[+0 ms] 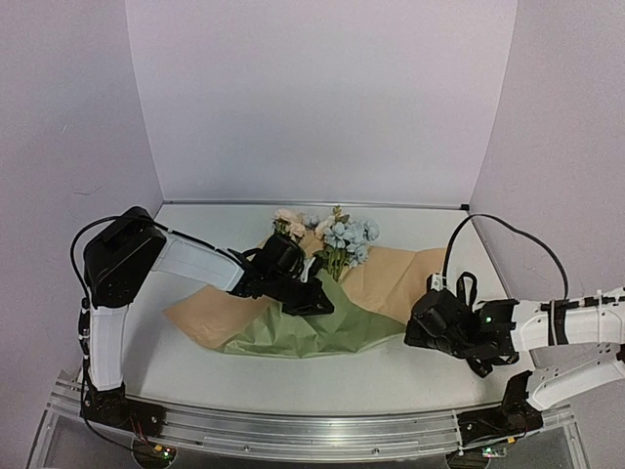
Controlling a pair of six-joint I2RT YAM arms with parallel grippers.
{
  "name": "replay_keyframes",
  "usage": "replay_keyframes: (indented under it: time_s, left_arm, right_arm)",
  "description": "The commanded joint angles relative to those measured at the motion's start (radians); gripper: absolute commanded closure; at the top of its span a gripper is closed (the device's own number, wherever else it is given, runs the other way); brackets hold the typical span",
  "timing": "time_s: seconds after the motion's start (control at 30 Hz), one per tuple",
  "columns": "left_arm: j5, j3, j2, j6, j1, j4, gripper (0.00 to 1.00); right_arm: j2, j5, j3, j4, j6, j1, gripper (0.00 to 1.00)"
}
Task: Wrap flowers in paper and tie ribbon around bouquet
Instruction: Pick up the one-fourth-folded wrapping paper from the center of the board, then fold the one-fourth-folded wrapping paper at the center of the board.
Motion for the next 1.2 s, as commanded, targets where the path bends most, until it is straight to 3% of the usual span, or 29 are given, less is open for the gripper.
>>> replay_keyframes:
  time_s: [0.0,0.27,0.43,0.77,0.93,1.17]
  left_arm:
    - [0.059,0.091,0.017,0.001,-0.013,0.009,0.93]
    - [0.133,0.145,-0.02,0.136,-0.103,-0.176,0.94]
    - [0.159,0.176,0.05,0.201,-0.135,-0.261,0.97]
    - [0.031,0.361,0.187,0.173,-0.135,-0.248,0.95]
    - [0.033,0.426,0.254,0.161,-0.135,-0.258,0.95]
    - [-0.032,0.478,0.339,0.178,-0.139,-0.393,0.95]
  right_arm:
    - [-0.001,0.028,0.092,-0.15,-0.153,0.002,1.0]
    - [0.006,0.068,0.168,-0.241,-0.136,0.001,1.0]
    - [0.002,0.084,0.173,-0.252,-0.132,0.0,1.0]
    - [-0.001,0.002,0.192,-0.254,-0.13,0.005,1.0]
    - [0.002,-0.044,0.214,-0.267,-0.143,0.009,1.0]
    - [0.017,-0.166,0.279,-0.239,-0.168,0.014,1.0]
